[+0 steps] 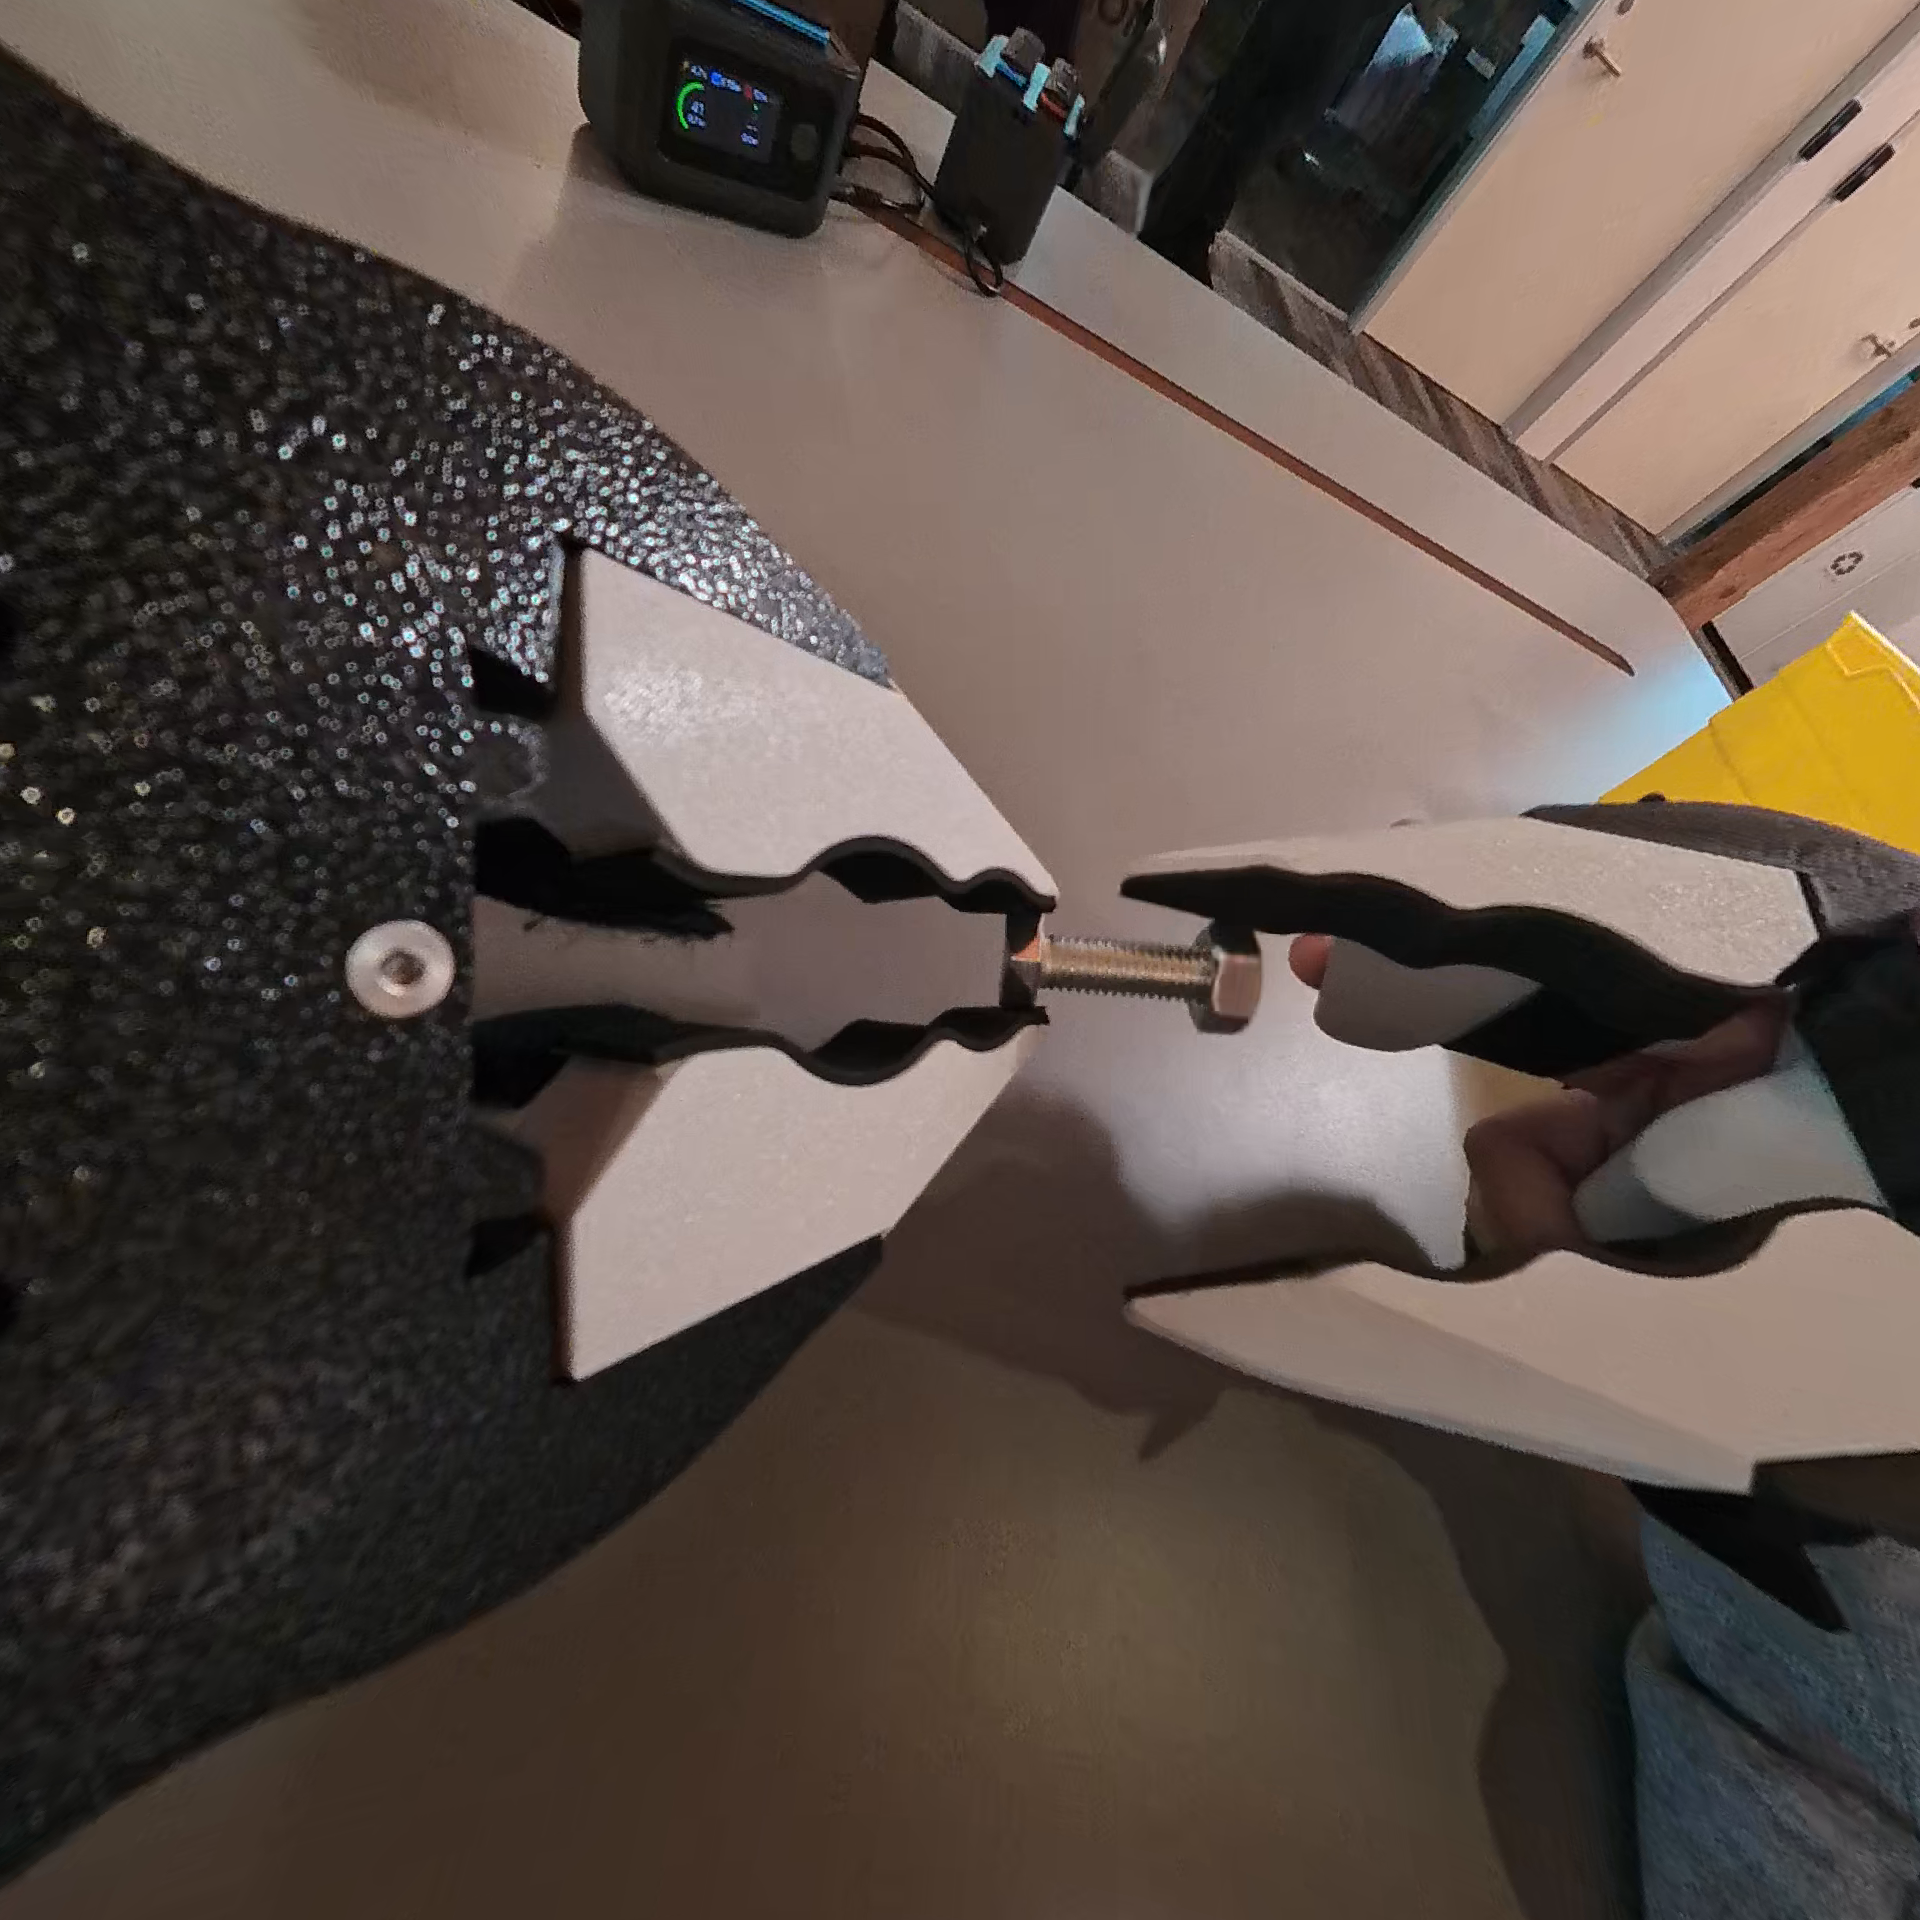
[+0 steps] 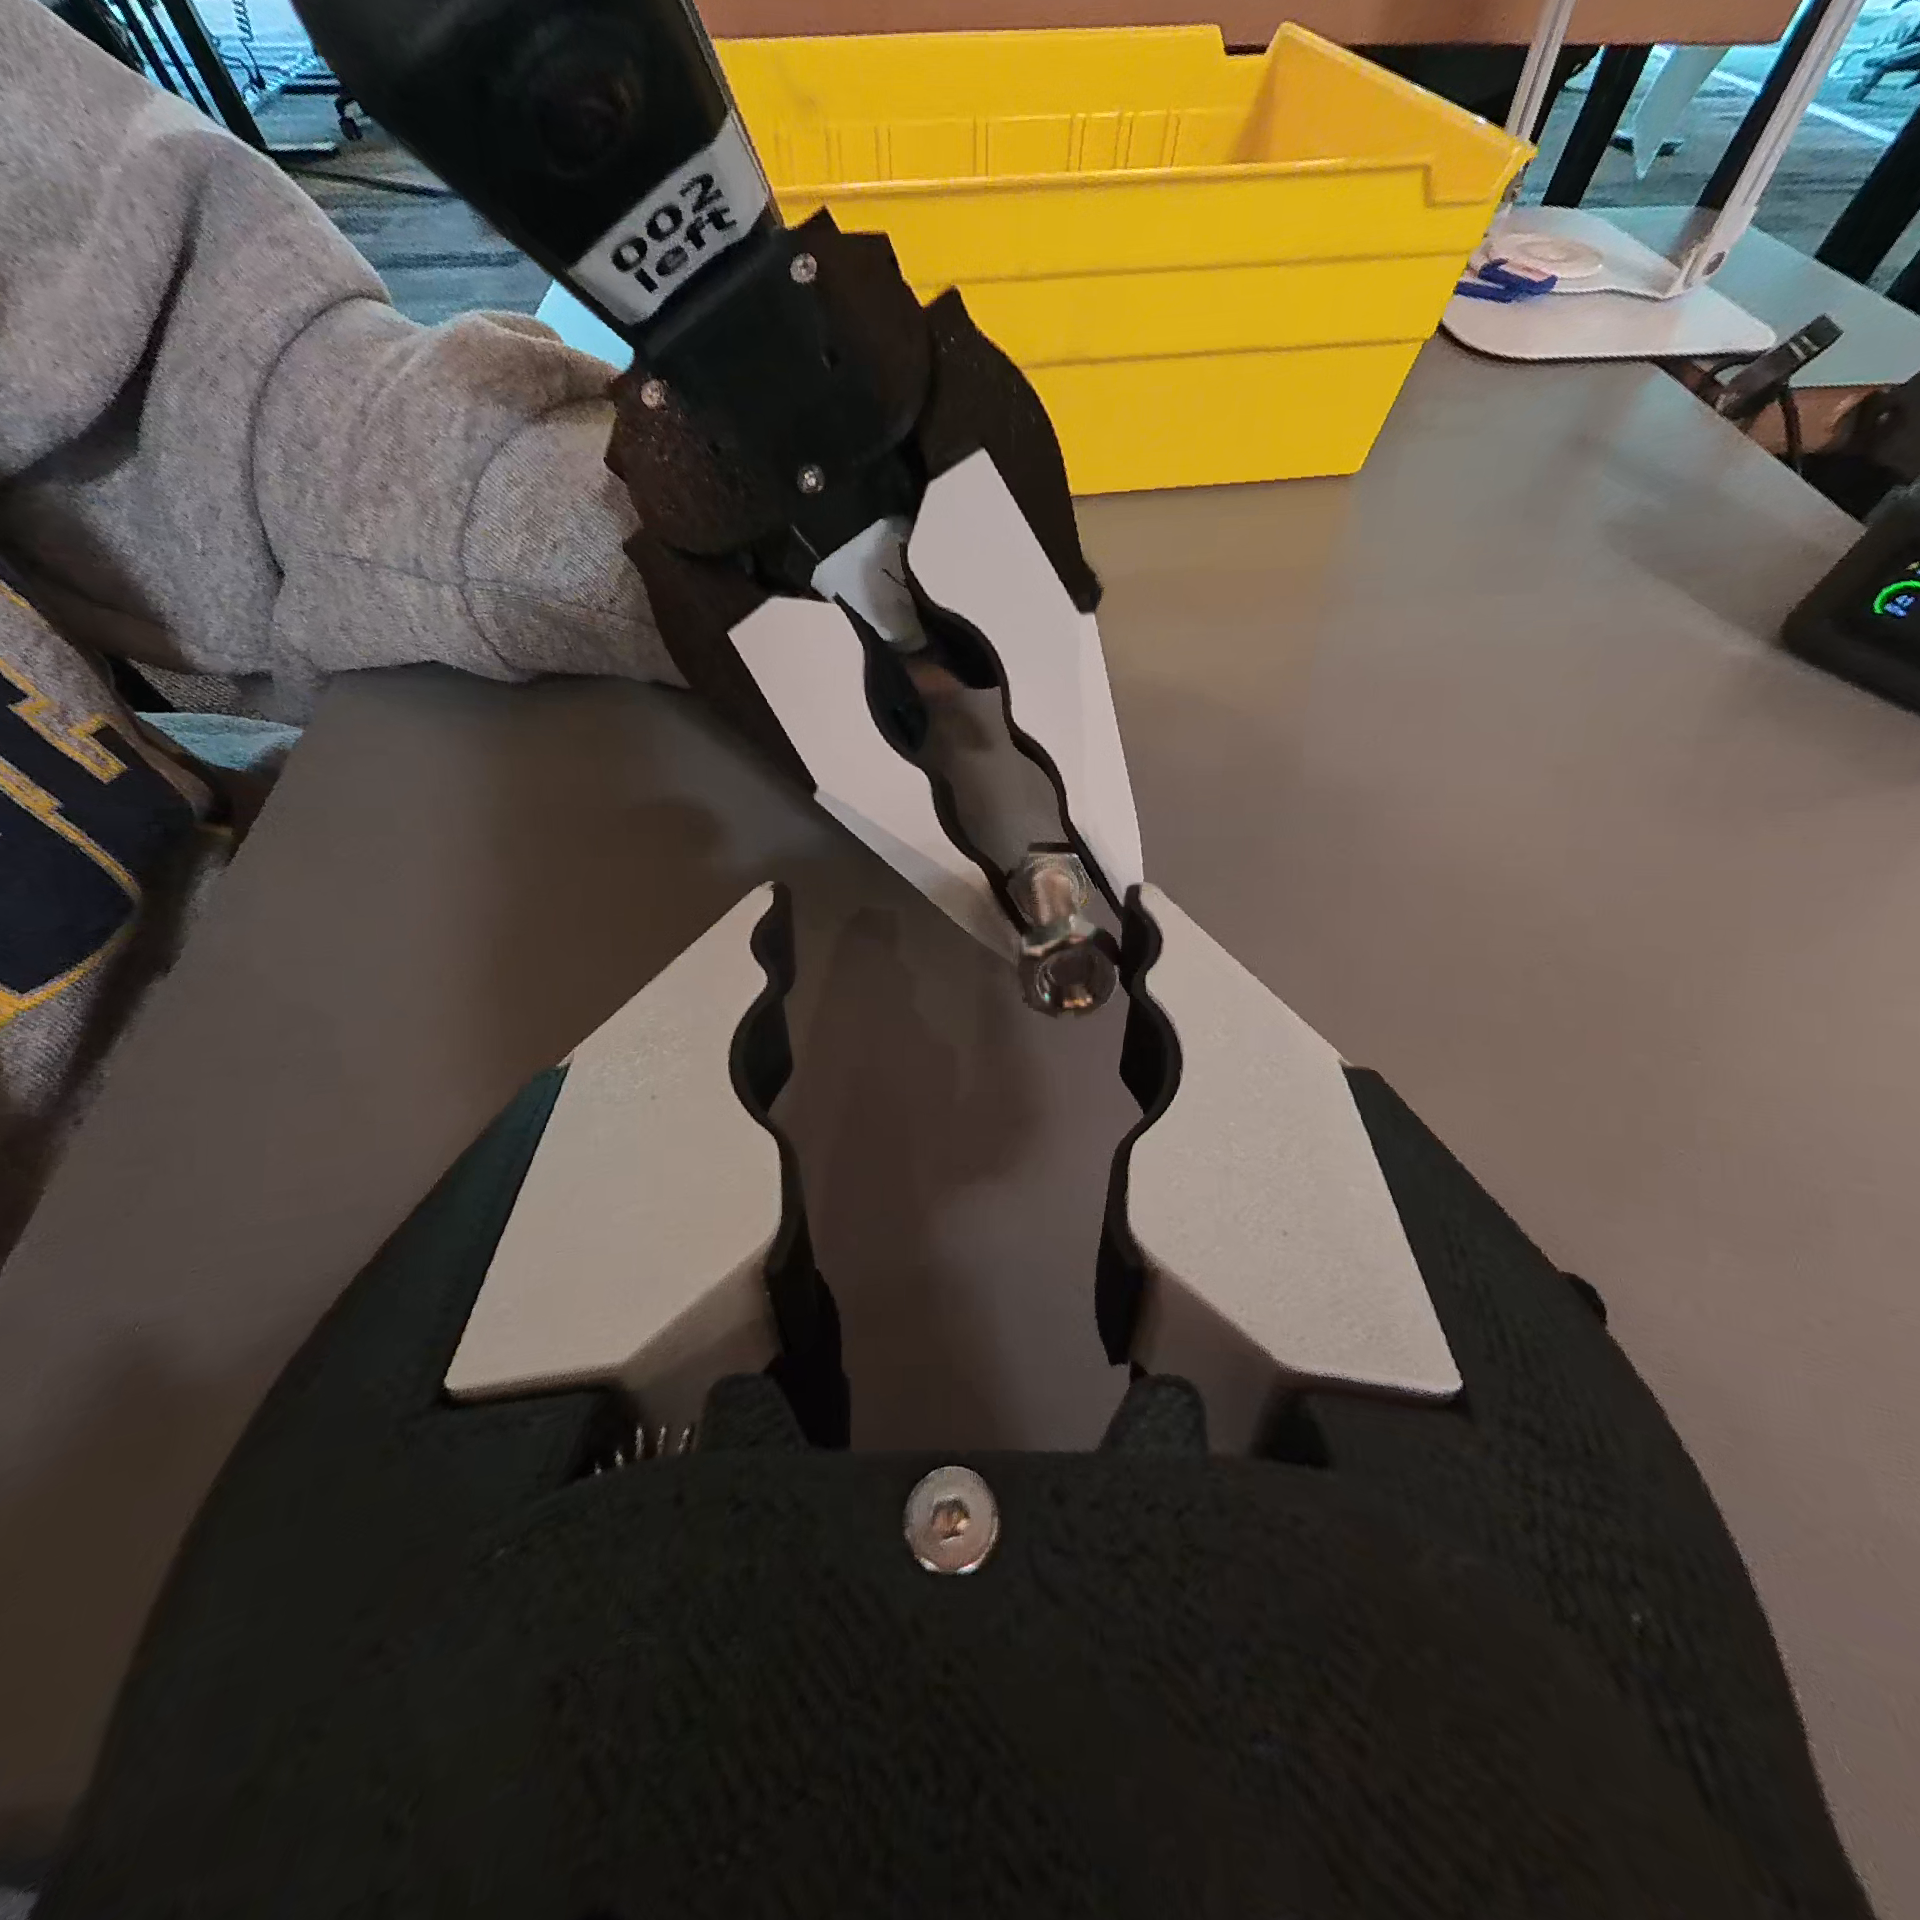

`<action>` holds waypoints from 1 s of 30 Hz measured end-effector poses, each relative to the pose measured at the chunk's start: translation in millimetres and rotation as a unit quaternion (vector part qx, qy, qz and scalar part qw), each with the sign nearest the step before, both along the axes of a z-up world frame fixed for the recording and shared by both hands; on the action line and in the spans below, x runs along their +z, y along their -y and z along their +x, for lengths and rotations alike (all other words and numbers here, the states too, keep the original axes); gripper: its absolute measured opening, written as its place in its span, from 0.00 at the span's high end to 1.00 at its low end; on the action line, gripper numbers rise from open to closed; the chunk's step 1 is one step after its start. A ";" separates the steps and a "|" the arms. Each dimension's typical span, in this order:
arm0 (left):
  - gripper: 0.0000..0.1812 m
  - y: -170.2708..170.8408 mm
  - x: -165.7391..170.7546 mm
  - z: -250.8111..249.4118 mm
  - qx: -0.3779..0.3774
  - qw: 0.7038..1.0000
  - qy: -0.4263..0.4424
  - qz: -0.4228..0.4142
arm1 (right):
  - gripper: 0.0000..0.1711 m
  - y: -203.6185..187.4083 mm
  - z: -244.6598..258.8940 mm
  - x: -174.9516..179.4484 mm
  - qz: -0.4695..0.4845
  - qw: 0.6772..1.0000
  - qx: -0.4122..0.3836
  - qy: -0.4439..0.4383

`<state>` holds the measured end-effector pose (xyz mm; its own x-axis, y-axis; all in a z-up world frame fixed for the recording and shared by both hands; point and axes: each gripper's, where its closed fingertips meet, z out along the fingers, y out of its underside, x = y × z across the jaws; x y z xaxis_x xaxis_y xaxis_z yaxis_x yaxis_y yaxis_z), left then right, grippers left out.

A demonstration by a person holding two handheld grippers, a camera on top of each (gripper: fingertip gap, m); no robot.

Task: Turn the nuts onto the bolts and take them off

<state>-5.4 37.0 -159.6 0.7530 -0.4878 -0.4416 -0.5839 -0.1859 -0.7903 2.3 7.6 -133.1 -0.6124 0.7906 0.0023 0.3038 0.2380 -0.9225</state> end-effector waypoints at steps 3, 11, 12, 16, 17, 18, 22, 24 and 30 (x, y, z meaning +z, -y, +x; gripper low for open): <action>0.91 -1.2 0.4 -2.2 0.007 1.000 0.000 0.001 | 0.65 6.8 2.7 3.7 -0.006 1.000 0.018 -0.007; 0.91 -3.3 3.4 -10.6 0.030 0.999 -0.011 0.013 | 0.72 -23.4 -7.8 7.4 -0.031 0.997 -0.070 0.013; 0.91 -3.4 4.2 -10.6 0.031 0.999 -0.015 0.017 | 0.75 -25.1 -7.6 4.0 -0.037 0.996 -0.075 0.028; 0.91 -2.2 4.0 -9.0 0.025 0.999 -0.024 0.019 | 0.90 -28.6 -8.1 -4.6 -0.050 0.993 -0.085 0.062; 0.91 -2.0 4.3 -8.1 0.022 0.999 -0.022 0.018 | 0.90 -28.5 -6.9 -4.5 -0.046 0.994 -0.079 0.058; 0.91 -2.0 5.0 -7.7 0.021 0.999 -0.020 0.018 | 0.90 -28.7 -6.3 -3.8 -0.036 0.995 -0.075 0.048; 0.91 -0.1 0.4 -2.7 0.005 1.000 -0.005 -0.003 | 0.90 -30.1 -2.9 -7.1 0.154 0.985 -0.040 -0.064; 0.91 -0.8 -0.8 -5.4 0.011 1.000 0.006 -0.012 | 0.90 -37.9 -6.5 -10.6 0.305 0.943 -0.047 -0.122; 0.91 0.3 1.5 -11.8 0.016 0.999 0.036 -0.018 | 0.90 -40.6 -16.8 -7.2 0.447 0.873 -0.064 -0.185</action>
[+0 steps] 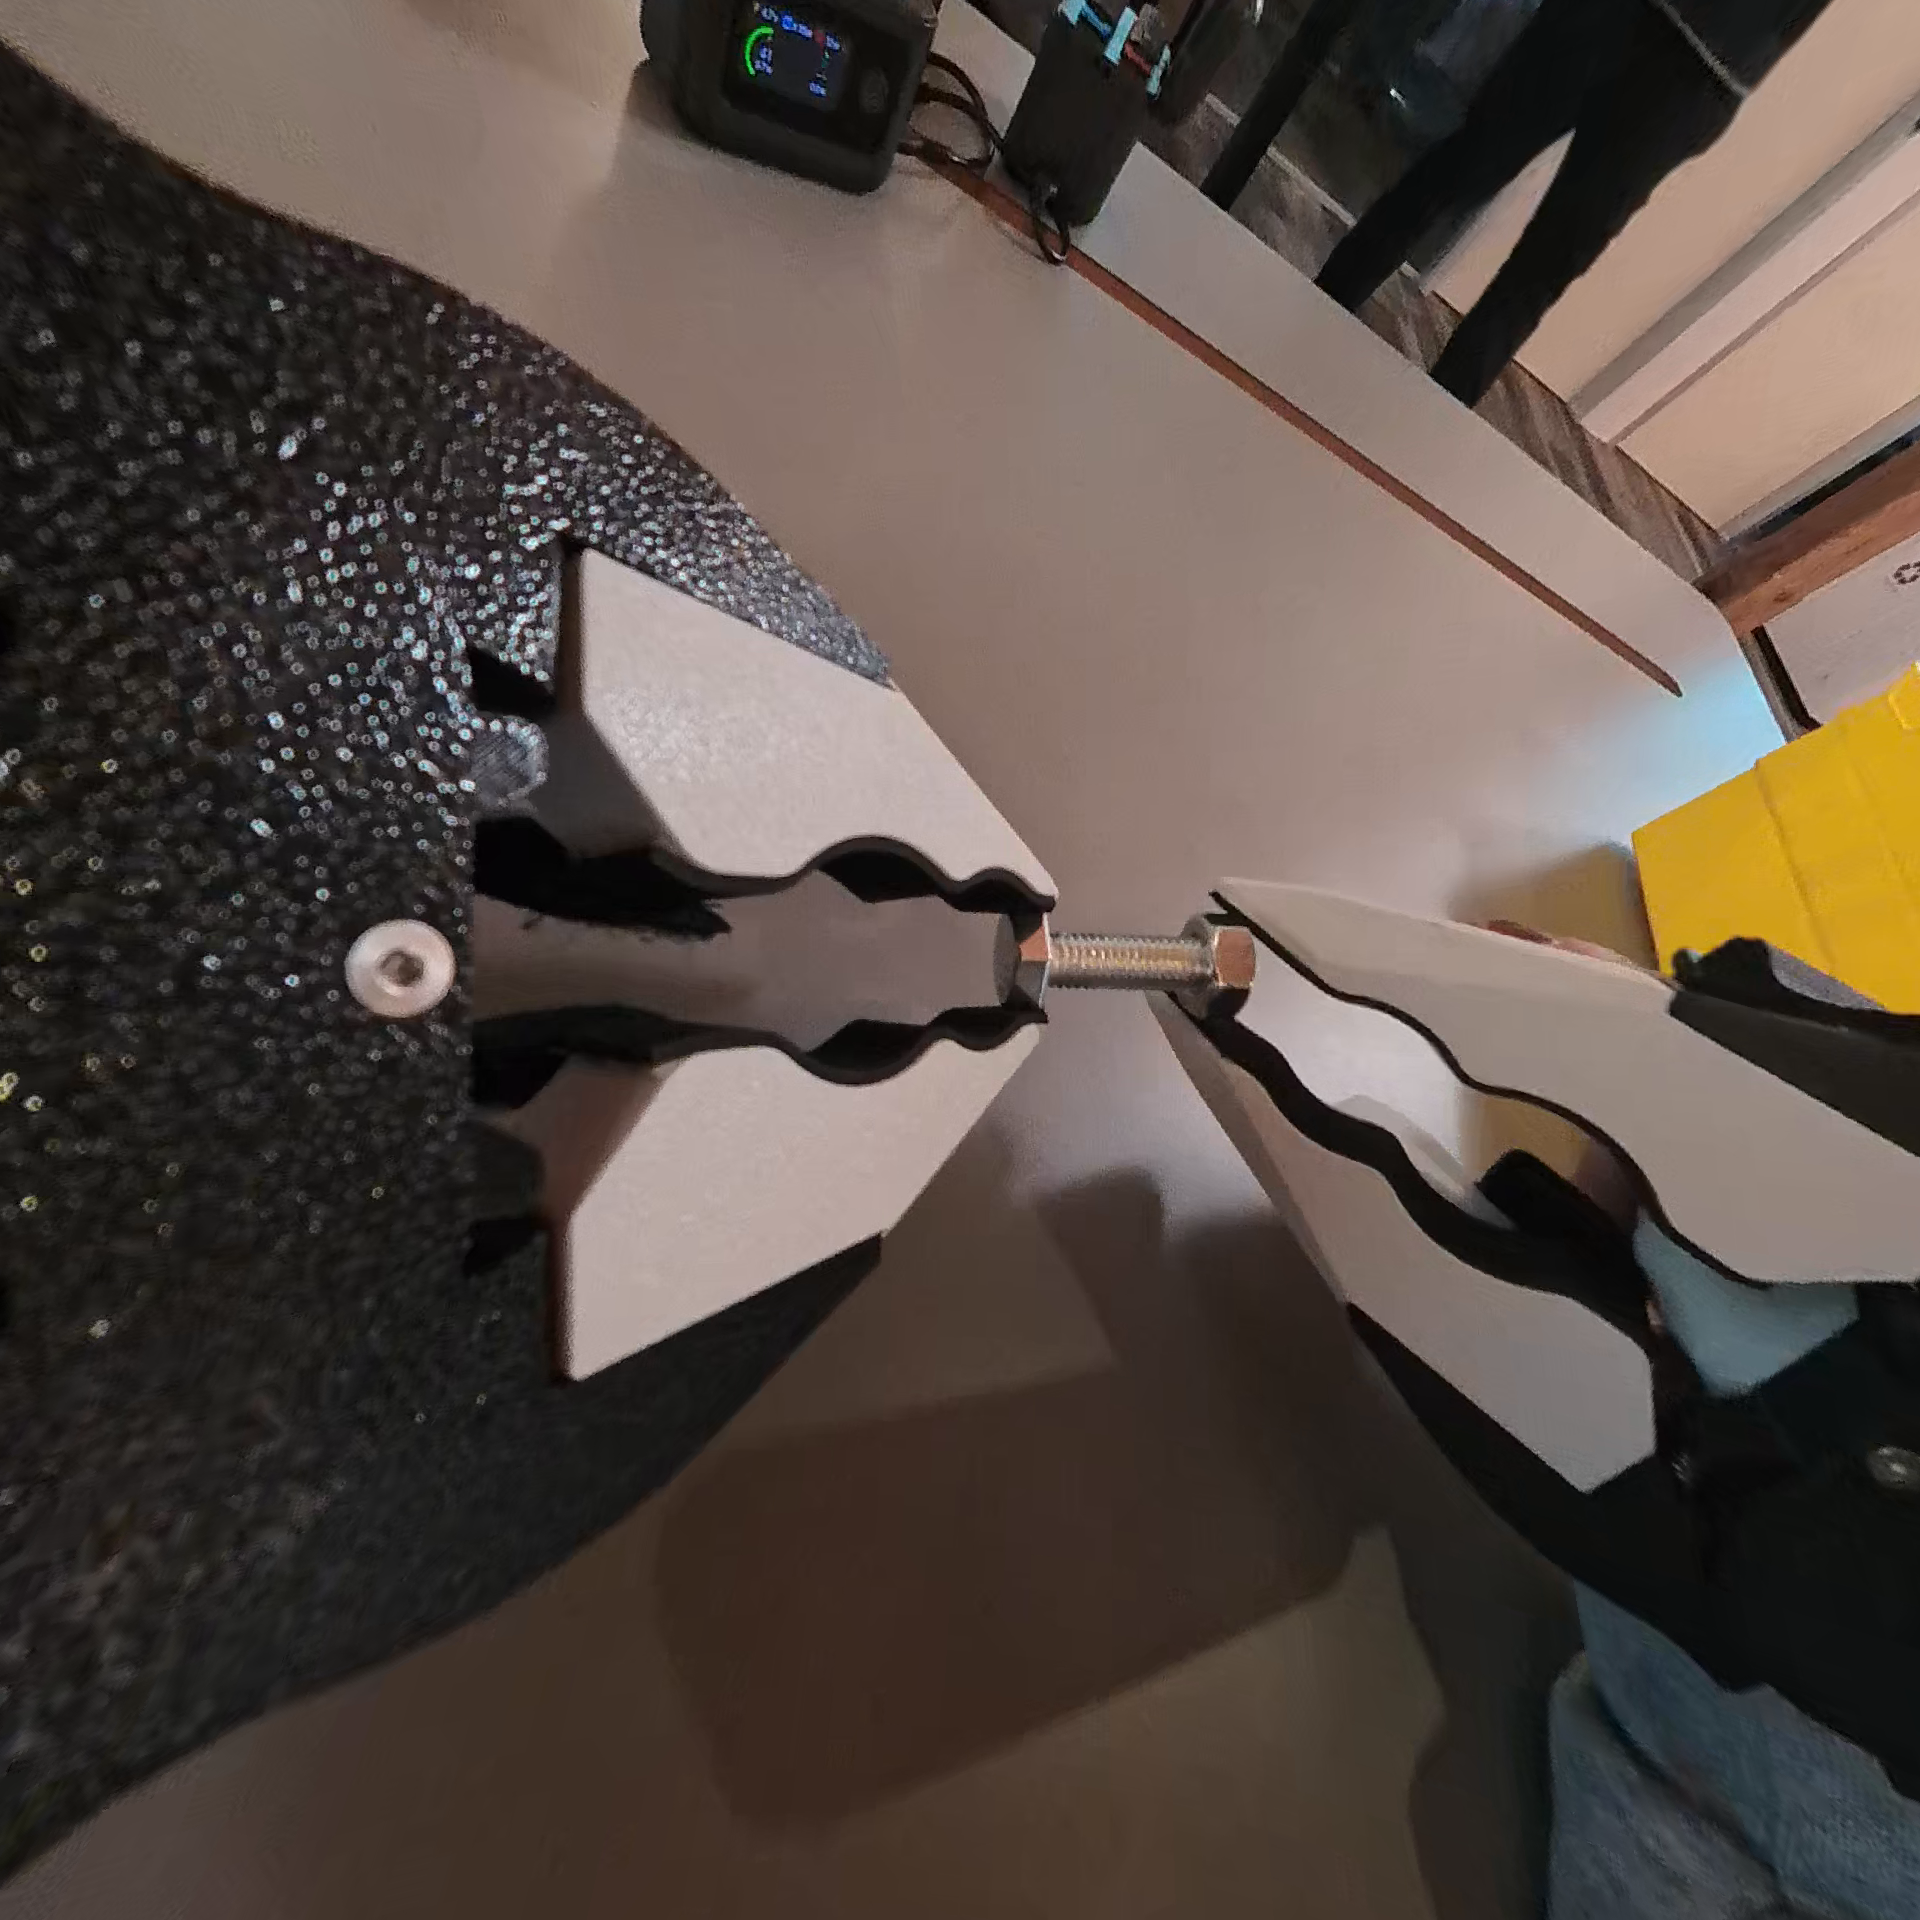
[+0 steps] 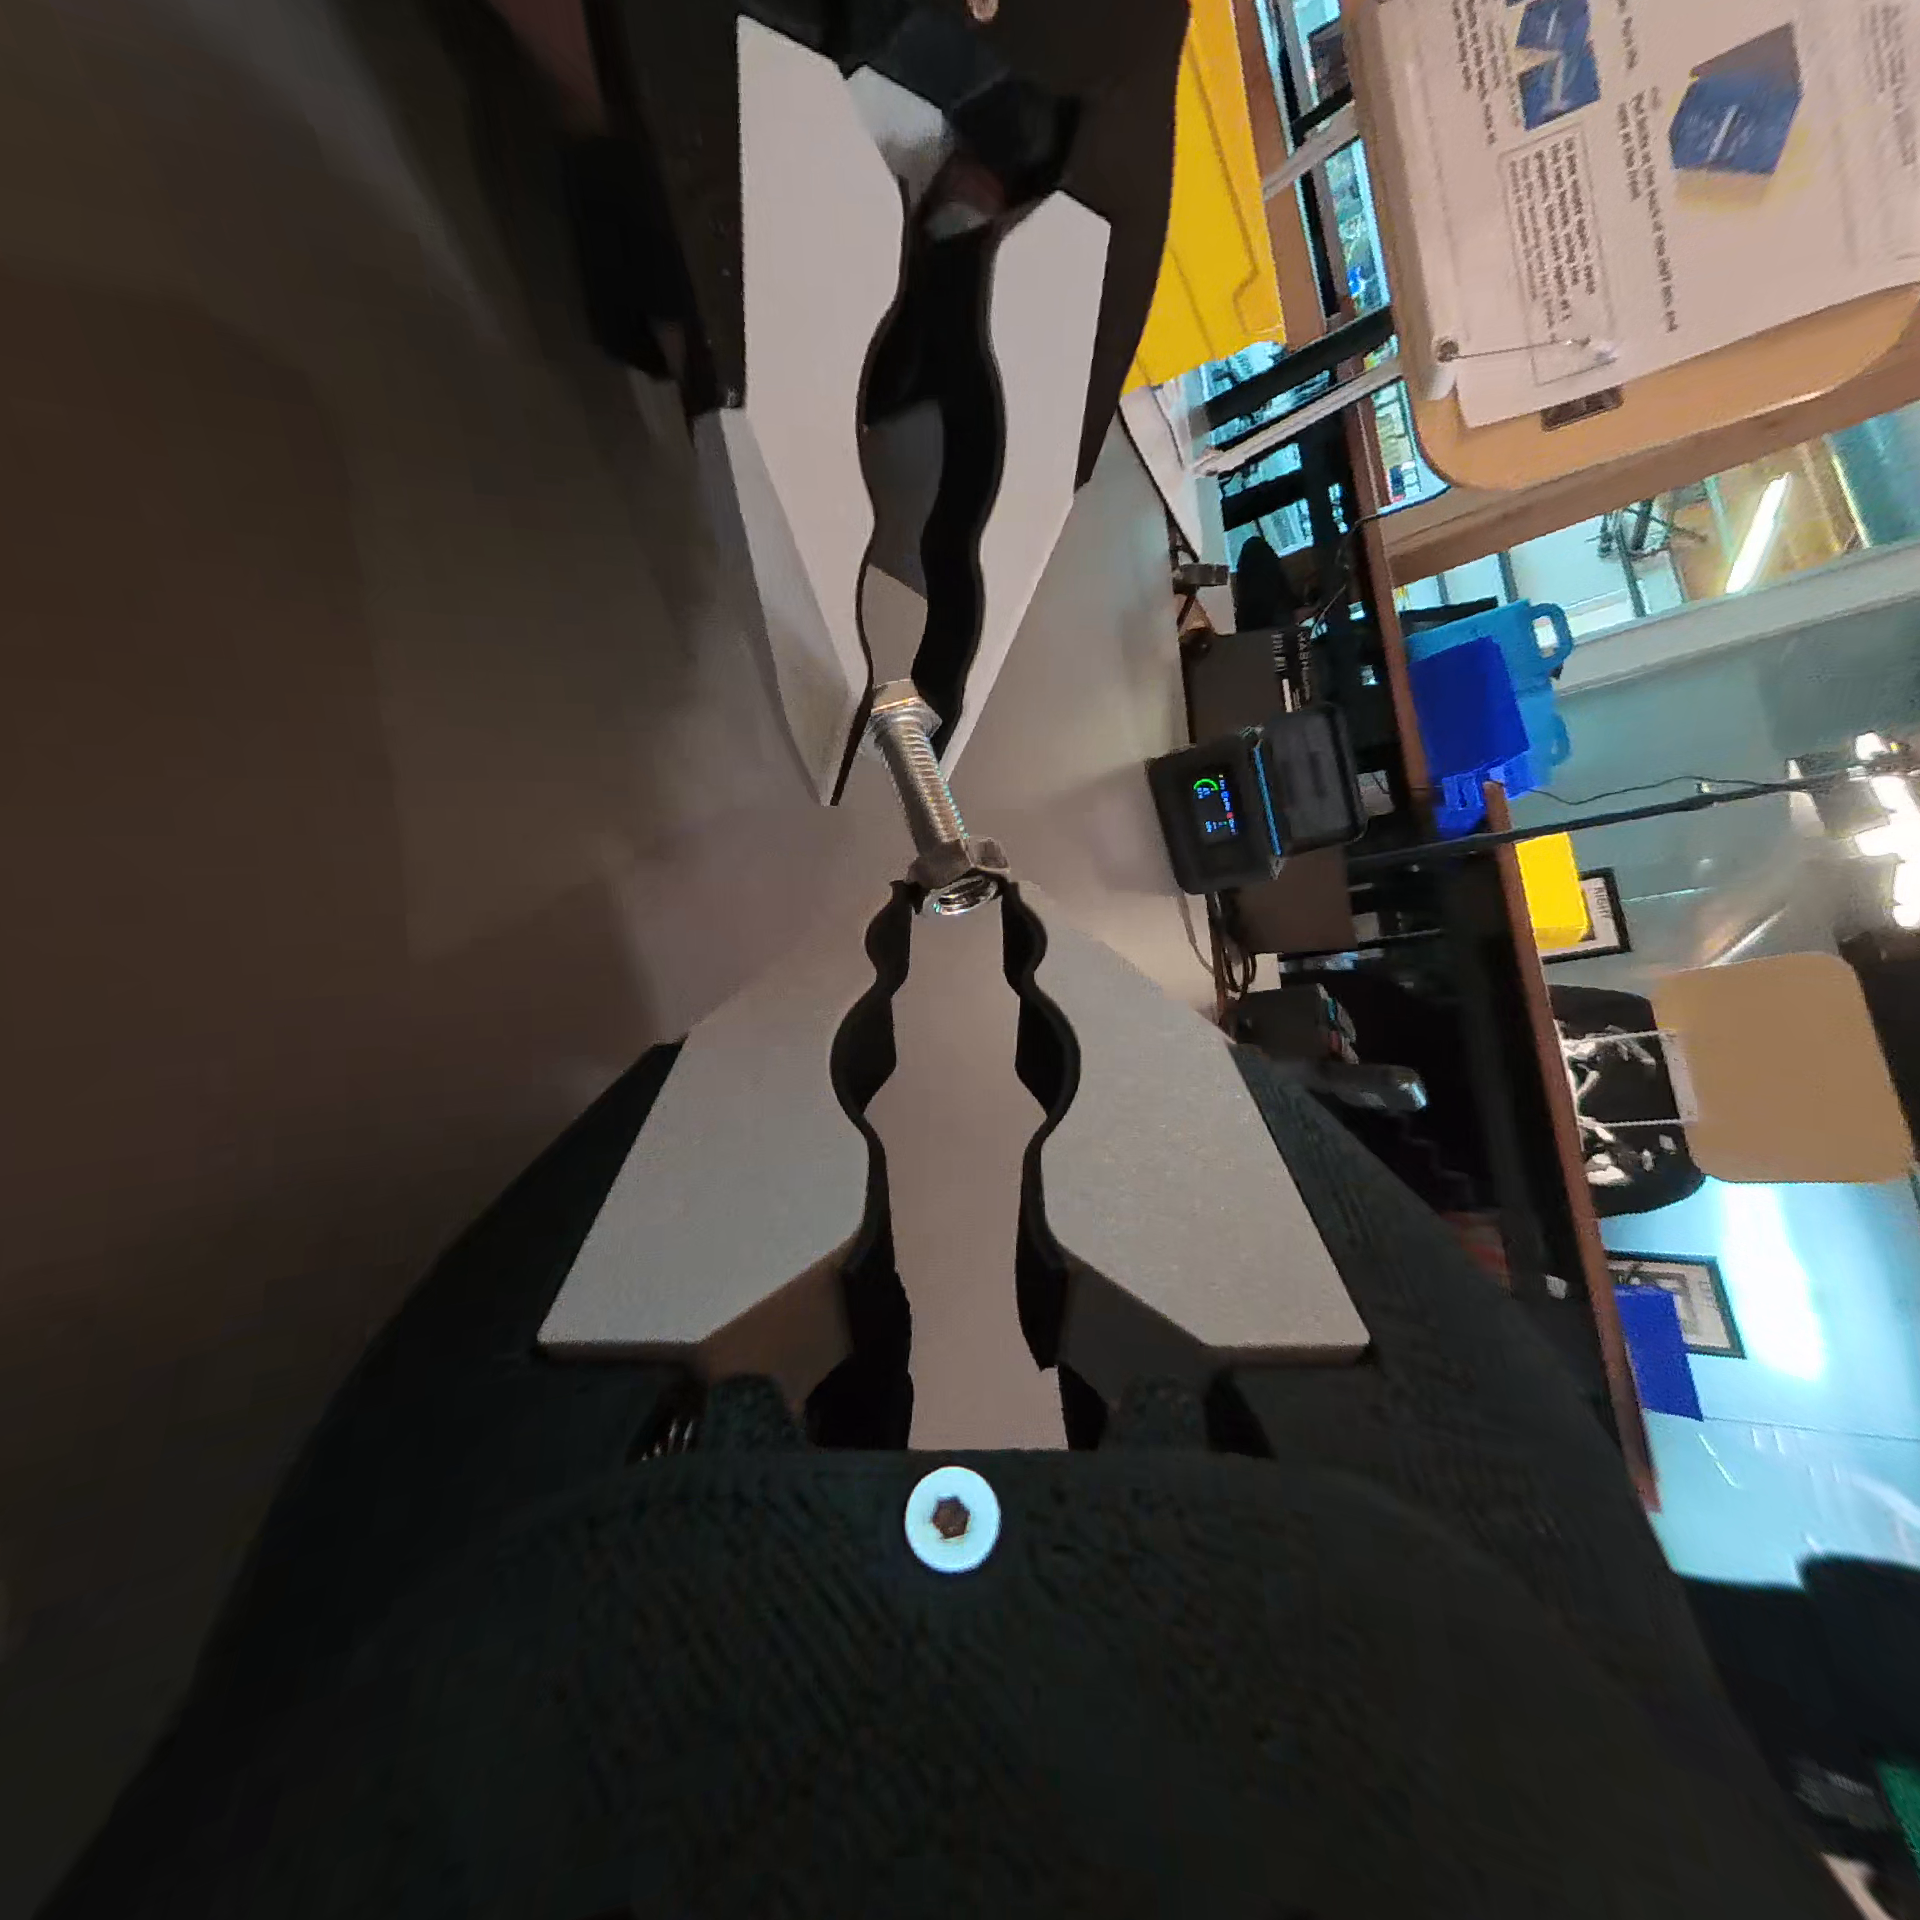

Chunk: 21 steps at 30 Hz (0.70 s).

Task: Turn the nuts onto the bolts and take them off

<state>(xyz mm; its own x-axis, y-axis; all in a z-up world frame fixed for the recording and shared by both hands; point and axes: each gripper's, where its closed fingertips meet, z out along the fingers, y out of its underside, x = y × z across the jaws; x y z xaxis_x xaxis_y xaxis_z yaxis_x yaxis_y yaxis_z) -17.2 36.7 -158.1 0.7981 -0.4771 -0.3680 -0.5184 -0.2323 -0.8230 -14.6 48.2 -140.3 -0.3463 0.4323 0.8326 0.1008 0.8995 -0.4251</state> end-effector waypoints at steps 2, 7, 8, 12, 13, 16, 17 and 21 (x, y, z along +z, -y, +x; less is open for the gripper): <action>0.91 -0.7 -0.9 -0.3 0.001 1.000 0.000 -0.002 | 0.90 0.0 0.3 -0.4 -0.013 1.000 0.001 0.001; 0.91 -1.3 -0.8 -1.5 0.004 1.000 0.002 -0.003 | 0.90 -0.7 -0.5 -1.6 -0.031 0.999 -0.002 -0.006; 0.91 -1.4 -0.2 -1.7 0.005 1.000 0.004 -0.002 | 0.90 -0.8 -0.8 -0.9 -0.035 0.999 -0.004 -0.009; 0.92 -1.2 1.0 -2.0 0.005 1.000 0.008 0.000 | 0.91 -0.2 -0.6 0.8 -0.048 0.999 -0.006 -0.015; 0.92 -1.2 1.3 -2.1 0.005 1.000 0.009 0.001 | 0.91 0.0 -0.8 1.2 -0.050 0.999 -0.007 -0.018; 0.91 -1.4 1.9 -2.4 0.005 1.000 0.012 0.002 | 0.91 0.0 -1.4 2.1 -0.061 0.998 -0.008 -0.027; 0.92 -1.4 2.1 -2.4 0.006 1.000 0.012 0.002 | 0.89 -0.6 -1.7 3.0 -0.066 0.997 -0.009 -0.031; 0.92 -1.9 4.9 -4.1 0.011 1.000 0.016 0.011 | 0.83 -2.4 -0.9 11.2 -0.108 0.993 -0.011 -0.051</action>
